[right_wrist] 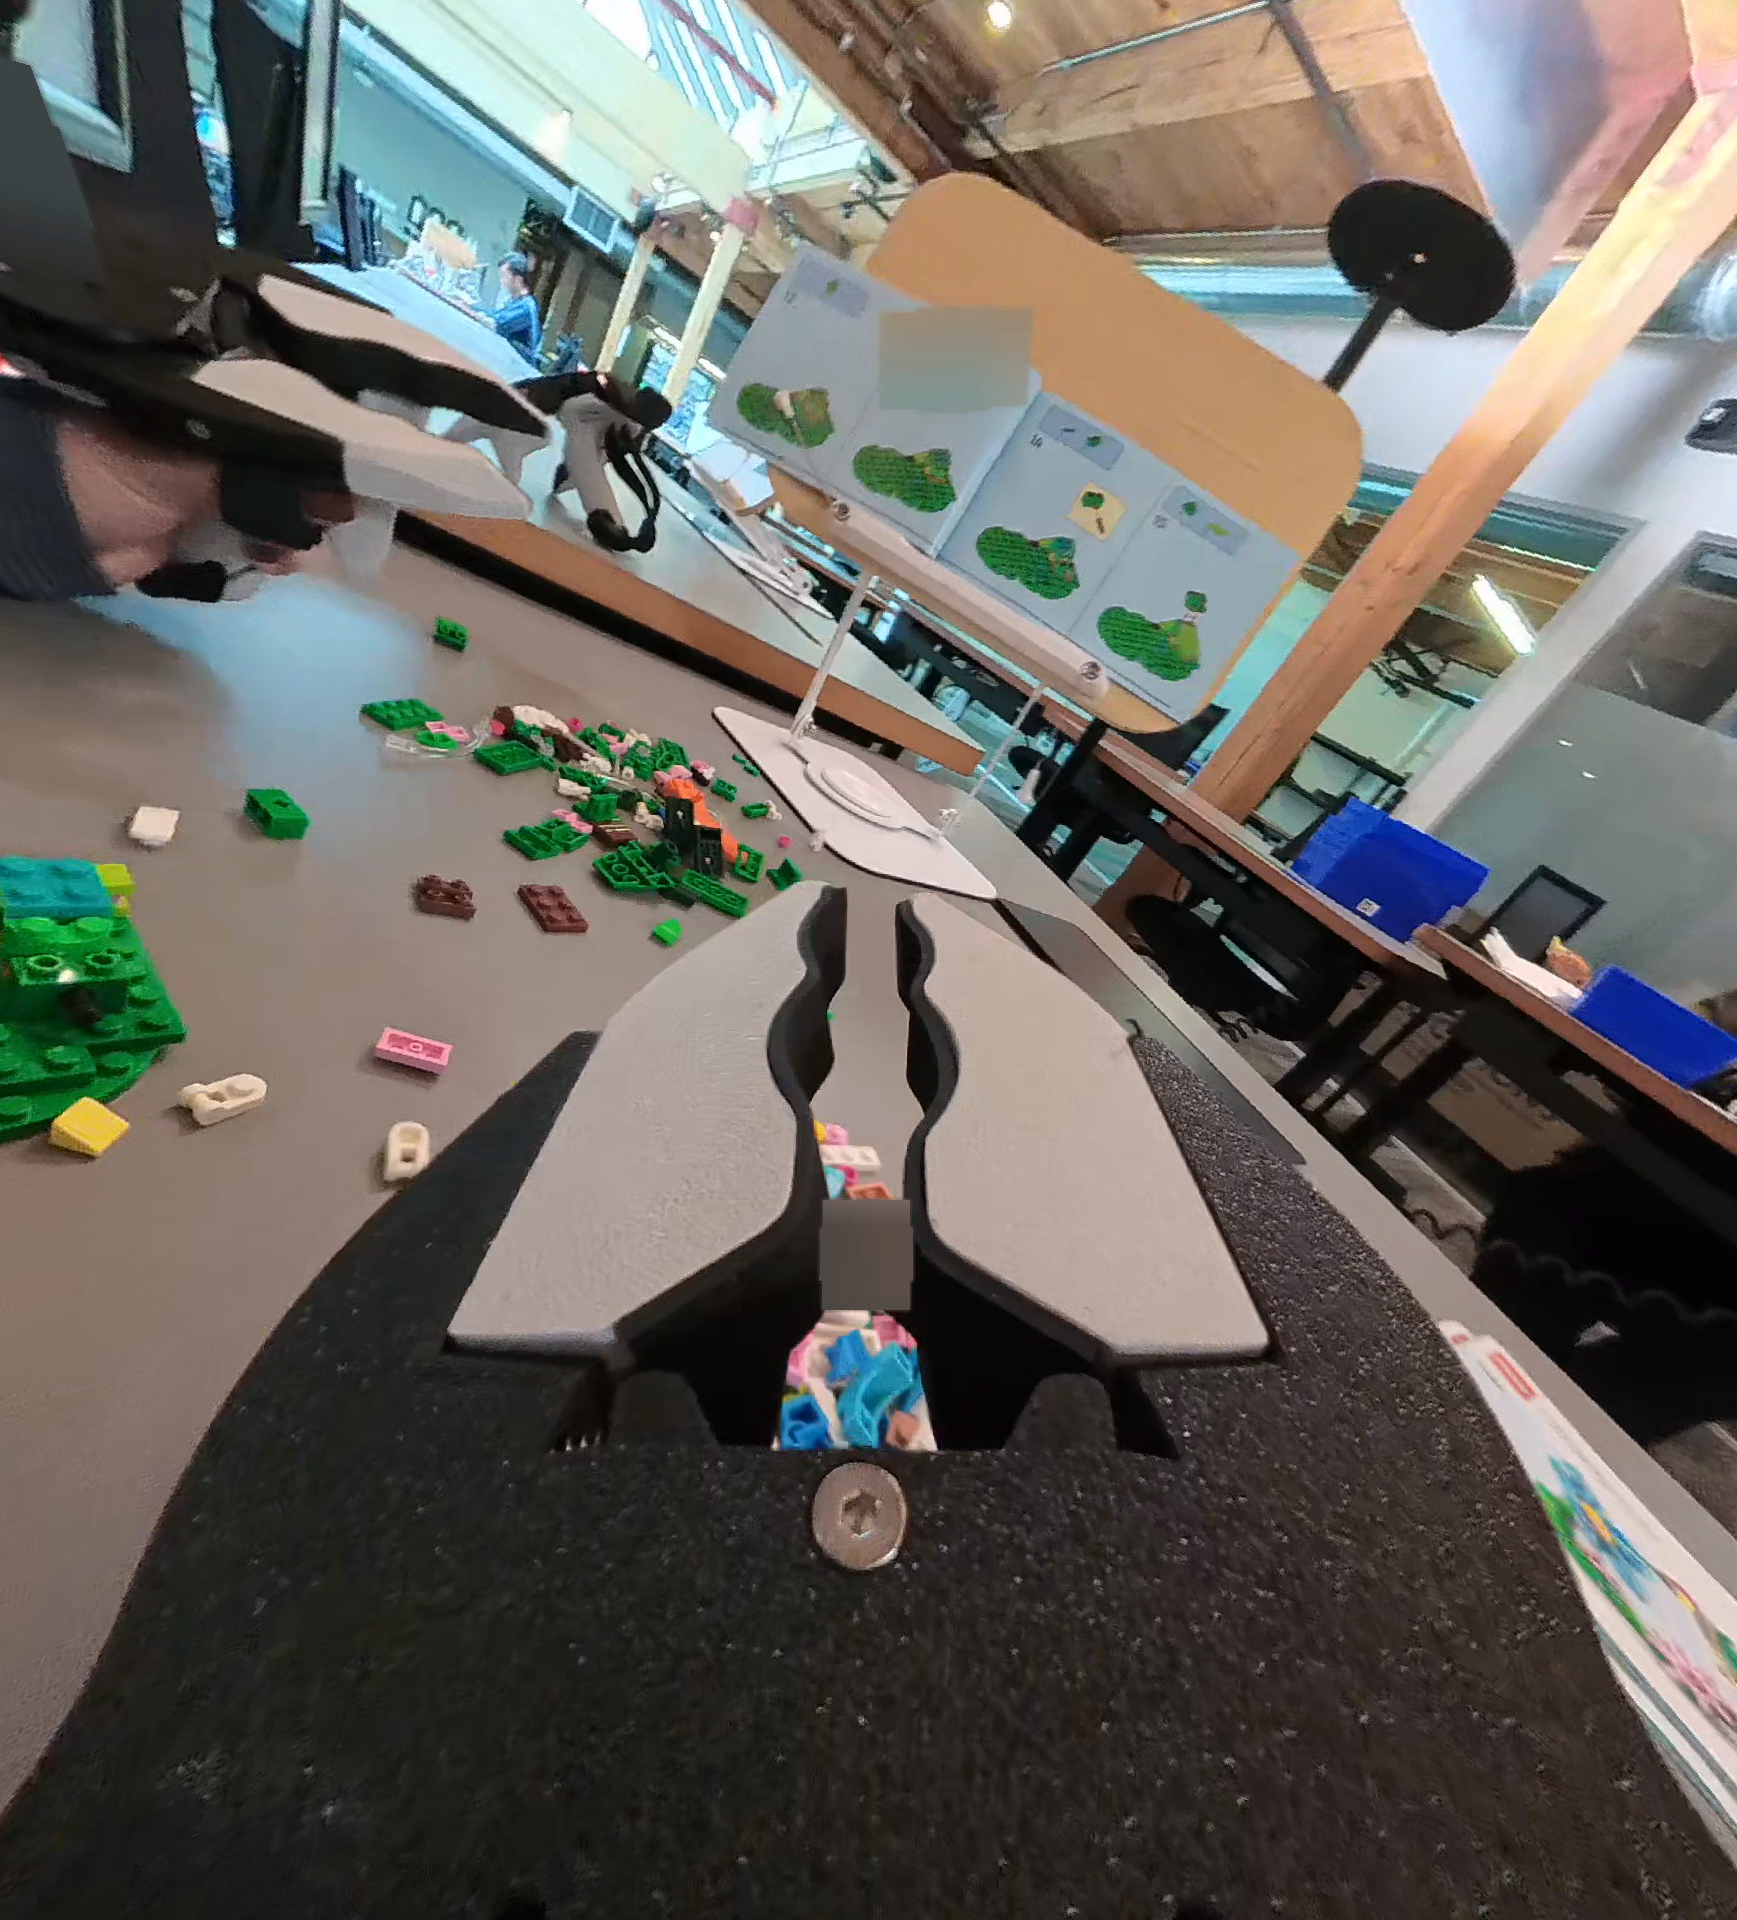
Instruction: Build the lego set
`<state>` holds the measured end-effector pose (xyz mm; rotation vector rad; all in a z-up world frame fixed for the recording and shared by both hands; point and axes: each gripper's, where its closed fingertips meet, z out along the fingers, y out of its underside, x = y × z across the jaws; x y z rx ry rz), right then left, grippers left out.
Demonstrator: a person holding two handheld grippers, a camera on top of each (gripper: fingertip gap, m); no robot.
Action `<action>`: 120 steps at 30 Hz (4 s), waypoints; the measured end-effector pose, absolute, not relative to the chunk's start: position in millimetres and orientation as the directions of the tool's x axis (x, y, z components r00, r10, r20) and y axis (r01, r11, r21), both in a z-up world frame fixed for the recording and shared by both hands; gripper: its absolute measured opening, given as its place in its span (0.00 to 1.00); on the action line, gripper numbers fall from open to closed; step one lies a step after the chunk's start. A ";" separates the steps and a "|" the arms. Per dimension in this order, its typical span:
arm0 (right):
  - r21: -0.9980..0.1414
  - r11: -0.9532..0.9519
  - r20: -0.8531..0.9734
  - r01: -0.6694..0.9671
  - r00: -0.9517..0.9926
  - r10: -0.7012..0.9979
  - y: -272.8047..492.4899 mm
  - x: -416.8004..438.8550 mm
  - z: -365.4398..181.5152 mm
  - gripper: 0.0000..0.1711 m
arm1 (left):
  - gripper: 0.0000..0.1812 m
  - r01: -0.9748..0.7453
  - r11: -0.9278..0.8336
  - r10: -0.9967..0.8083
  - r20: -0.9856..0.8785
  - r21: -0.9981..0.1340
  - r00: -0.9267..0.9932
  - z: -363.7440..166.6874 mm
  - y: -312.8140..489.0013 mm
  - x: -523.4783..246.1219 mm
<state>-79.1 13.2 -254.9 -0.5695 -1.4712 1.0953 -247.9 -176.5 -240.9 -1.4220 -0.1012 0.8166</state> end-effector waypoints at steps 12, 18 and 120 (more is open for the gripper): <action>-0.928 0.322 0.353 -0.187 -0.165 0.921 41.5 -82.0 -252.8 0.00 | 0.21 -0.464 -0.154 0.552 -0.465 -0.872 0.692 -249.0 -174.8 -251.8; -0.931 0.324 0.345 -0.171 -0.118 0.931 49.7 -81.7 -252.8 0.00 | 0.07 -0.510 -0.171 0.549 -0.511 -0.843 0.661 -247.5 -175.3 -247.6; -0.938 0.333 0.348 -0.099 -0.243 0.905 35.6 -76.3 -273.2 0.00 | 0.00 -0.283 -0.143 0.725 -0.295 -0.948 0.623 -255.6 -212.0 -292.5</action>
